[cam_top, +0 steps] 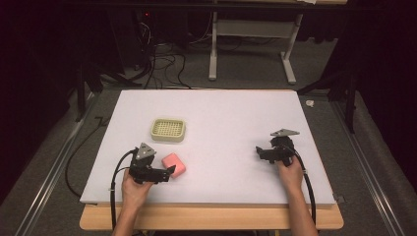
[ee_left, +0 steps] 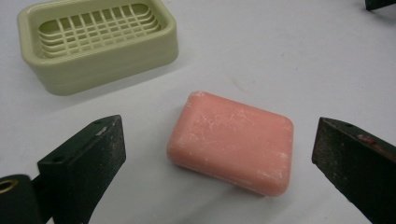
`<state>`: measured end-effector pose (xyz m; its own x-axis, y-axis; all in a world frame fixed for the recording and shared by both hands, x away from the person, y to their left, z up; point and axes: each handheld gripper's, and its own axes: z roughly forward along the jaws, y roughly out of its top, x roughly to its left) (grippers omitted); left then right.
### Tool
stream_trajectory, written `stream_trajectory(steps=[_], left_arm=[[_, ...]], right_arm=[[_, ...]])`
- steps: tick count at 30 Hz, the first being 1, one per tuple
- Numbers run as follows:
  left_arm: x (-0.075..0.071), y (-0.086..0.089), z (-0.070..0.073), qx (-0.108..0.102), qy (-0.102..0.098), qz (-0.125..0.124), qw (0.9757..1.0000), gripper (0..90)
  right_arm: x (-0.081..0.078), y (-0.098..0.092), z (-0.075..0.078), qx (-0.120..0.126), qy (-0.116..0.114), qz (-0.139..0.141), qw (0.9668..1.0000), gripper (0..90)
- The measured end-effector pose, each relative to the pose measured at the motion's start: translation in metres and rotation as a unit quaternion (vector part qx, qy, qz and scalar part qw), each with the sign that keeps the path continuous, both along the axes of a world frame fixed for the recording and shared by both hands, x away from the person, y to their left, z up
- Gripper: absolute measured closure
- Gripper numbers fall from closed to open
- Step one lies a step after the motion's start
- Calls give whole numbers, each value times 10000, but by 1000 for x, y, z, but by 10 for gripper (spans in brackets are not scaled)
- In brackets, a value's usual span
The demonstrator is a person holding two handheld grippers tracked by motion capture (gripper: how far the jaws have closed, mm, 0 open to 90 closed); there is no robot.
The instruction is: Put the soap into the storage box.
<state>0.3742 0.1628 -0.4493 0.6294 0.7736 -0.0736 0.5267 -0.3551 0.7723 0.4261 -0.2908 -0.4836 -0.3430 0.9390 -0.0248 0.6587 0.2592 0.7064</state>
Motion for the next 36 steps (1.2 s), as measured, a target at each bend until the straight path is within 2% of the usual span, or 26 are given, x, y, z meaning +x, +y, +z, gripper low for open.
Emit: stream_trajectory(steps=[9, 12, 16, 23, 29, 36], left_arm=[[5, -14, -8, 241, 101, -209, 9994, 34], [6, -16, -9, 262, 122, -230, 9993, 32], [9, -21, -12, 406, 127, -269, 9987, 29], [14, -23, -16, 488, 172, -274, 9983, 27], [18, -25, -20, 472, 178, -281, 9983, 27], [22, -31, -29, 552, 320, -336, 9974, 41]], right_arm=[[0, 0, 0, -2, 0, -2, 10000, 151], [0, 0, 0, -2, 0, -2, 10000, 151], [0, 0, 0, -1, 0, -1, 10000, 151], [0, 0, 0, -3, -1, 0, 10000, 151], [0, 0, 0, -3, 0, 1, 10000, 151], [0, 0, 0, -2, 0, 0, 10000, 151]])
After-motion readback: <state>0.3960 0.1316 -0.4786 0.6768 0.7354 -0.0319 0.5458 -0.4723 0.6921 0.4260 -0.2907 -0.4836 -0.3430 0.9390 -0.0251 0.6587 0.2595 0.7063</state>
